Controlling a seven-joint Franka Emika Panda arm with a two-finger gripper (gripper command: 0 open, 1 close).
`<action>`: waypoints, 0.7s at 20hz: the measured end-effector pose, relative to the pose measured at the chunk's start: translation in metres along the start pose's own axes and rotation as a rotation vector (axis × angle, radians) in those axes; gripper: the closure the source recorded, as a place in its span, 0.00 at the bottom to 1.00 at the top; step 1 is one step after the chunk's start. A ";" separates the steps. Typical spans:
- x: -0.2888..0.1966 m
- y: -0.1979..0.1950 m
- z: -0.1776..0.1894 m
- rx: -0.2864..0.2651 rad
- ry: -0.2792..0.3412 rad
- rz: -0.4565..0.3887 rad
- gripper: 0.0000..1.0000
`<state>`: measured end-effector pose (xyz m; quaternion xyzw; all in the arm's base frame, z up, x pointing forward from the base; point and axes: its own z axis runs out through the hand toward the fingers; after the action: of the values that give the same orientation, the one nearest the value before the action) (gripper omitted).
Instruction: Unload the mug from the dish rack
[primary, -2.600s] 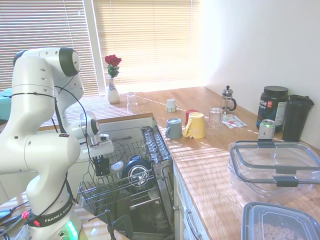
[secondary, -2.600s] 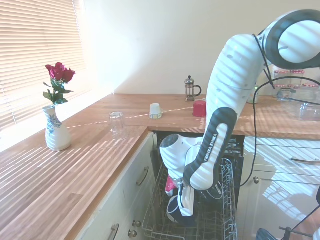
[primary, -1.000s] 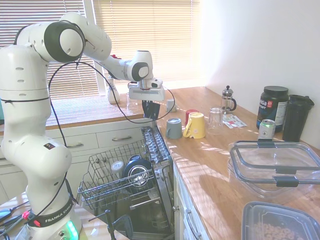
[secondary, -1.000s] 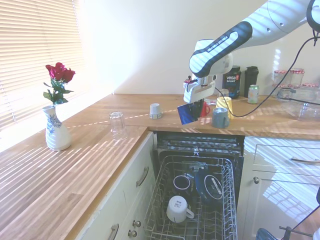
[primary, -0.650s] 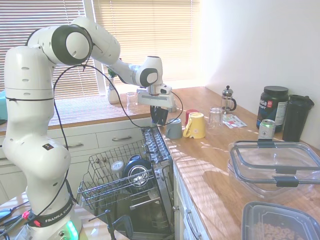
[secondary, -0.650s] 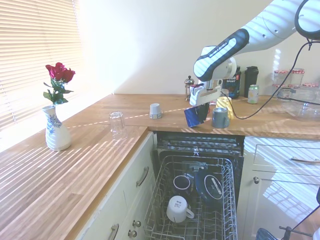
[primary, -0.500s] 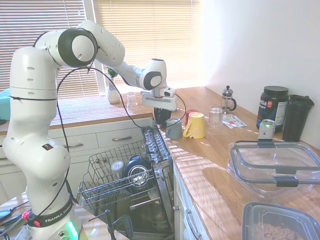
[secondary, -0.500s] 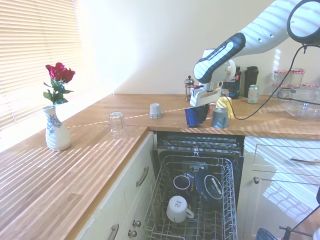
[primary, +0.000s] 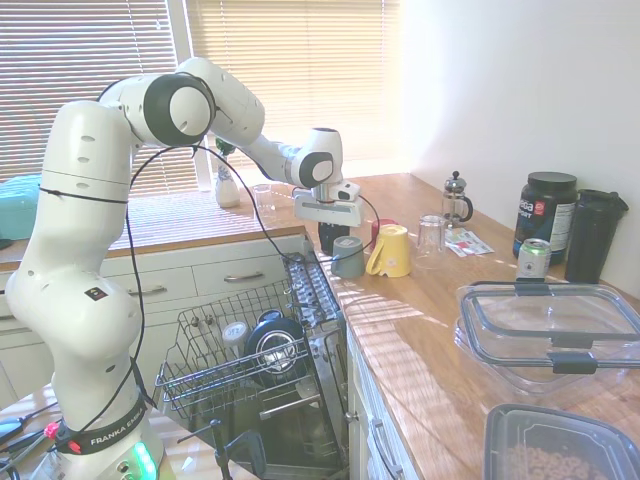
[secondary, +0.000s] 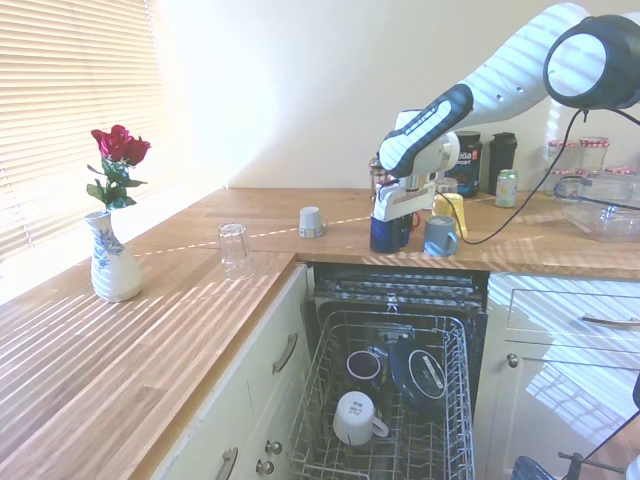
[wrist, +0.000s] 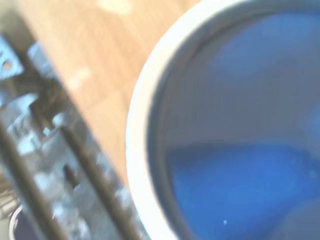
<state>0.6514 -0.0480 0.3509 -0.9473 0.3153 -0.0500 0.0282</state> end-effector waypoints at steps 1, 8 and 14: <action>0.000 -0.003 0.000 -0.003 0.005 0.005 0.00; -0.006 -0.015 -0.002 -0.036 0.041 0.014 0.00; -0.013 -0.020 -0.027 -0.039 0.093 0.030 0.00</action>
<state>0.6504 -0.0250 0.3783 -0.9394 0.3315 -0.0875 -0.0041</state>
